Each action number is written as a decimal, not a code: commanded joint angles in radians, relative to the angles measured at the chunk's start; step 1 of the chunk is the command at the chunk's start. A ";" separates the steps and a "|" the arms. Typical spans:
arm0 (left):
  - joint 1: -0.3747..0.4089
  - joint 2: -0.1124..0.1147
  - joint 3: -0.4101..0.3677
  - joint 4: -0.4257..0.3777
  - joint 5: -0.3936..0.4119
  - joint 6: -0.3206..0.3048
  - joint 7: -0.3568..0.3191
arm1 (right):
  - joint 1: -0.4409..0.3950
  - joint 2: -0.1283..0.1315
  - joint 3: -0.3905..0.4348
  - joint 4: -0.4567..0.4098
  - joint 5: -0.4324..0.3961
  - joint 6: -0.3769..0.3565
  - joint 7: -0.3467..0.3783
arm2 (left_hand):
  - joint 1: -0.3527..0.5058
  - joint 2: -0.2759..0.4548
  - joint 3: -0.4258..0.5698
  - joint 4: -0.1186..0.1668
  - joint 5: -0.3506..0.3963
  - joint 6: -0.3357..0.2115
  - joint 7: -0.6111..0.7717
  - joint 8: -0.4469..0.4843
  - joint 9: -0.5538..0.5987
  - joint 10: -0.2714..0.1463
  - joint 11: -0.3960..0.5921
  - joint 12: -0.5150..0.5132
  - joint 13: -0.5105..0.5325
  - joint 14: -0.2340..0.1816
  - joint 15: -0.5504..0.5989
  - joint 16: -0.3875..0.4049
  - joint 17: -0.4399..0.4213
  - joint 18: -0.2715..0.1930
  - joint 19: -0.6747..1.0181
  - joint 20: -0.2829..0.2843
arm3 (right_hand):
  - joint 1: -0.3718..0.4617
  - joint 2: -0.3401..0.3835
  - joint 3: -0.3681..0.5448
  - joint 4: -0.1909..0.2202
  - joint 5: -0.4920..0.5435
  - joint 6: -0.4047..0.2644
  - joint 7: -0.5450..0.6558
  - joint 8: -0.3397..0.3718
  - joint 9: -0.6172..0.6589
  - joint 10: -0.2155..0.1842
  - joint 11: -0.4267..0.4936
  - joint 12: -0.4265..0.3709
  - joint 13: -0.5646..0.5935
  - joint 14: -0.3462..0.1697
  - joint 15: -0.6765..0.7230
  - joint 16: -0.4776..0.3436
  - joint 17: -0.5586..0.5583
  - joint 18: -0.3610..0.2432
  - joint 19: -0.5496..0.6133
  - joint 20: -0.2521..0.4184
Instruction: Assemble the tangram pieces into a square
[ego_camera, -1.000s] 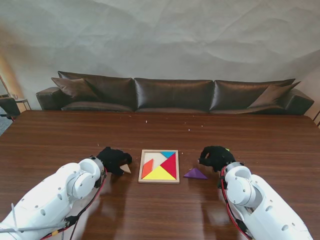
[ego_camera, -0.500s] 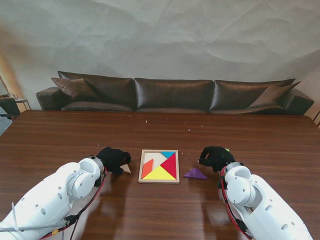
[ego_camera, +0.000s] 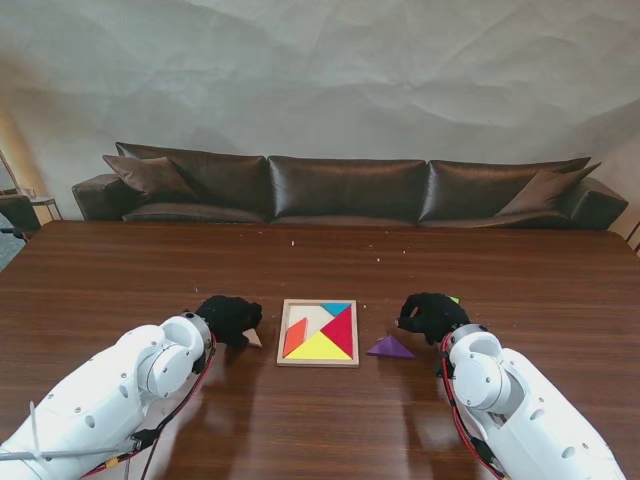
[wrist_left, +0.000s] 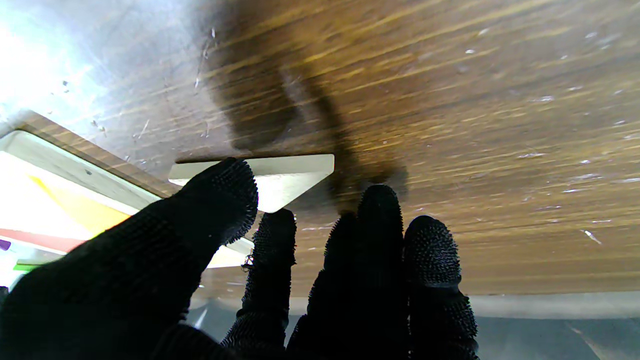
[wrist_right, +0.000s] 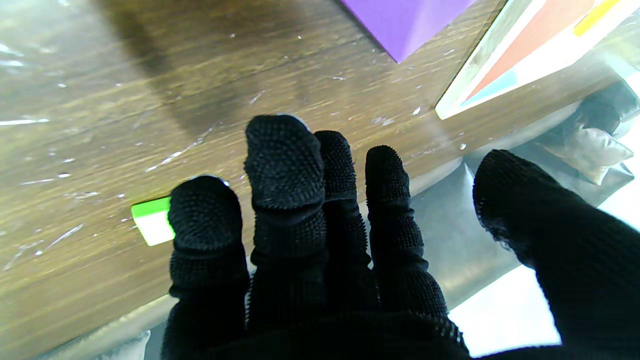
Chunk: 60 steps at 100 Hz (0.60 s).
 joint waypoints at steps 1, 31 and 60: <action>0.015 -0.008 0.010 0.020 -0.006 0.000 -0.026 | -0.001 -0.004 -0.003 0.001 0.000 -0.004 0.015 | 0.022 -0.049 0.032 -0.011 0.000 0.034 0.048 0.029 0.105 -0.072 0.104 0.046 0.043 -0.028 0.021 0.005 0.025 -0.044 0.044 -0.021 | -0.015 -0.014 0.002 0.002 0.018 0.001 0.012 0.000 0.003 0.013 0.011 -0.012 0.012 0.009 0.008 0.004 -0.014 -0.003 0.020 -0.006; 0.012 -0.007 0.031 0.025 -0.009 -0.007 -0.025 | 0.001 -0.004 -0.005 0.004 0.001 -0.008 0.016 | 0.012 -0.062 0.033 -0.015 -0.016 0.034 0.086 0.055 0.095 -0.084 0.139 0.077 0.040 -0.027 0.038 0.012 0.020 -0.038 0.060 -0.025 | -0.015 -0.014 0.002 0.002 0.018 0.000 0.011 -0.001 0.004 0.013 0.011 -0.012 0.013 0.006 0.008 0.004 -0.014 -0.004 0.021 -0.006; 0.026 0.001 0.022 -0.010 -0.014 0.017 -0.093 | 0.003 -0.004 -0.007 0.007 0.001 -0.009 0.019 | 0.015 -0.099 0.055 -0.021 -0.073 0.148 0.069 0.062 0.042 -0.066 0.172 0.121 0.019 -0.055 0.056 0.022 0.025 -0.086 0.030 -0.050 | -0.015 -0.014 0.002 0.002 0.020 0.001 0.011 0.000 0.003 0.012 0.011 -0.012 0.014 0.008 0.008 0.004 -0.014 -0.003 0.021 -0.007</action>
